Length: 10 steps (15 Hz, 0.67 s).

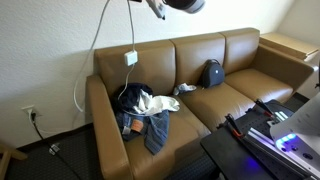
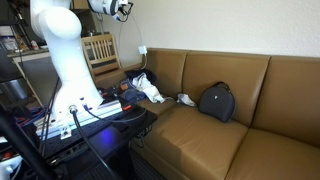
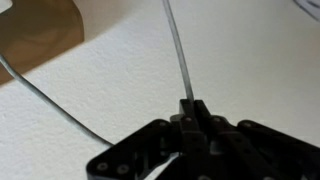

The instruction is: Straighten the charging cable.

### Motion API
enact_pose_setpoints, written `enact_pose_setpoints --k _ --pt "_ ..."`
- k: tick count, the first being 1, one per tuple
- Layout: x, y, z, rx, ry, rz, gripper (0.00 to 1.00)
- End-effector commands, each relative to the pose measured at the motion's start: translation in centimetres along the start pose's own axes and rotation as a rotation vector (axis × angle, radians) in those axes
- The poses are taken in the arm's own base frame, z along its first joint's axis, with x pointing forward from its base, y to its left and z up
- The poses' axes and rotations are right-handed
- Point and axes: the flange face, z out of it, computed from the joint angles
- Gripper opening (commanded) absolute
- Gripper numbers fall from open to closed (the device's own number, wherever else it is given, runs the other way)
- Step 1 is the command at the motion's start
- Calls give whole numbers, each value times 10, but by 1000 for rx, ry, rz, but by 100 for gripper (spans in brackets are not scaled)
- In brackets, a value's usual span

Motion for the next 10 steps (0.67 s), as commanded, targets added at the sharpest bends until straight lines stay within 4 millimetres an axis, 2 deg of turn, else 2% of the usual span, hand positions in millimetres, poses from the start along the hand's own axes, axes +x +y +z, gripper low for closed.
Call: enact_pose_setpoints --k 1,3,5,7,10 --pt "63 6 -60 -52 159 88 2" --pt "95 20 -89 -86 248 162 2" --pt "115 43 -117 -134 323 250 2" --pt "124 74 -142 -189 384 351 2" --pt "123 128 -180 -280 455 508 2"
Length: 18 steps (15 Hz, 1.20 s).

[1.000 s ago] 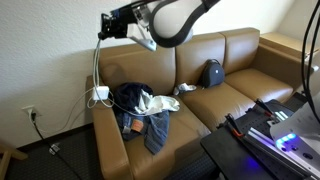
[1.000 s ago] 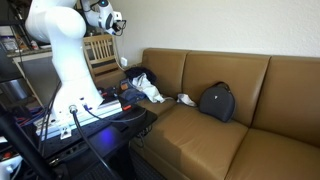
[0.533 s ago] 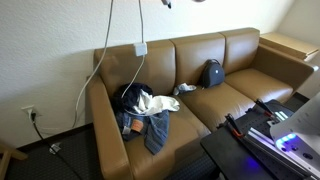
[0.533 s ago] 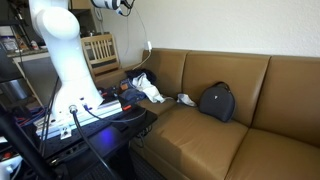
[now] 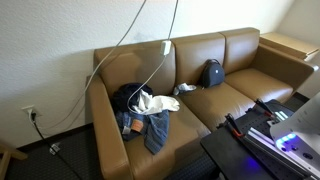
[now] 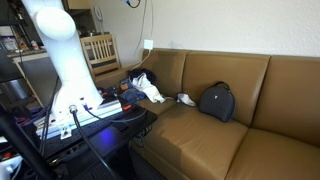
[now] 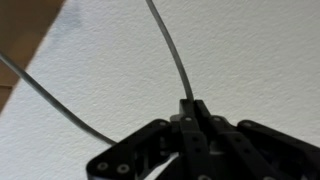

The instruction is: Straighten the charging cable.

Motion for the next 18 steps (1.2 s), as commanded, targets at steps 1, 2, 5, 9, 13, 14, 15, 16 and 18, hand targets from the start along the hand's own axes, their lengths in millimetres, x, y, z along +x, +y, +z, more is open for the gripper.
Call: enact_pose_setpoints --k 1,2,5,9,13,14,15,16,18 --pt "34 65 -37 -128 107 138 2" --pt "44 86 -46 -168 135 172 2" --pt "68 149 -70 -283 213 245 2" --pt "65 212 -80 -388 191 272 2" --pt "35 238 -80 -418 89 339 2" --pt "28 241 -83 -420 67 369 2" --pt "22 244 -86 -420 47 391 2" --pt "19 250 -90 -428 29 395 2" --pt "16 265 -95 -451 -16 302 2"
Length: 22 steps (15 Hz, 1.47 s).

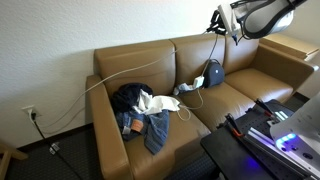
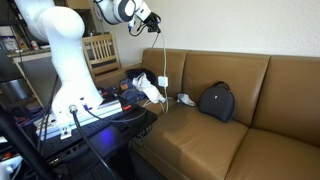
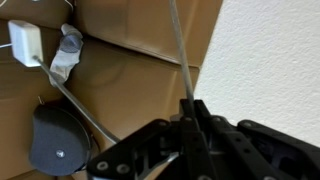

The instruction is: Straighten the charging cable.

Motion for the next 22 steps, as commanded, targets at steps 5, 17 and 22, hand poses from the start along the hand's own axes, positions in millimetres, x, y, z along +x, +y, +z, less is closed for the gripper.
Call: enact_pose_setpoints --k 5,17,22 --pt "-1 50 29 -107 -68 -391 2" --pt "20 12 114 -122 -34 -672 32" --pt "-10 31 103 -139 -109 -583 60"
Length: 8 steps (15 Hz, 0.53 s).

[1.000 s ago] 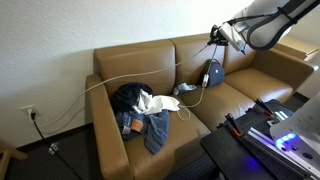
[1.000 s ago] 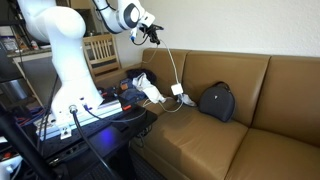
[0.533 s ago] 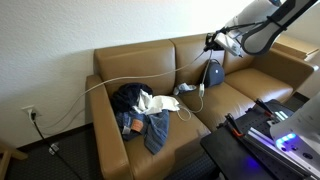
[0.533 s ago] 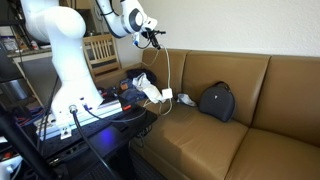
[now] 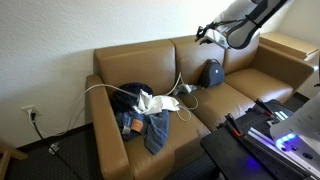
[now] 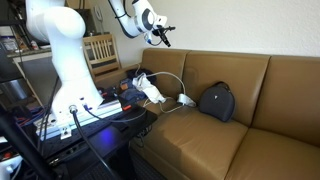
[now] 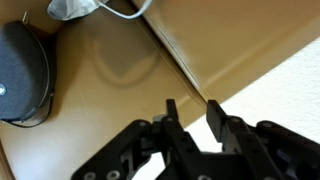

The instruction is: Straighten the charging cable.

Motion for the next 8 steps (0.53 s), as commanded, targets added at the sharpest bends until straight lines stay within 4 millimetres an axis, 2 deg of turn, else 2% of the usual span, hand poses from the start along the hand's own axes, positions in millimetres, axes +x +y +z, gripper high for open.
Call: enact_pose_setpoints --k 1,4,5,7,8 --pt "-48 10 -8 3 -106 82 68" --pt "-103 10 -22 12 -245 149 88" --pt "-121 3 -30 26 -287 153 96" --pt "-148 -9 -30 47 -375 172 100" --pt "-161 -6 -29 47 -429 194 100"
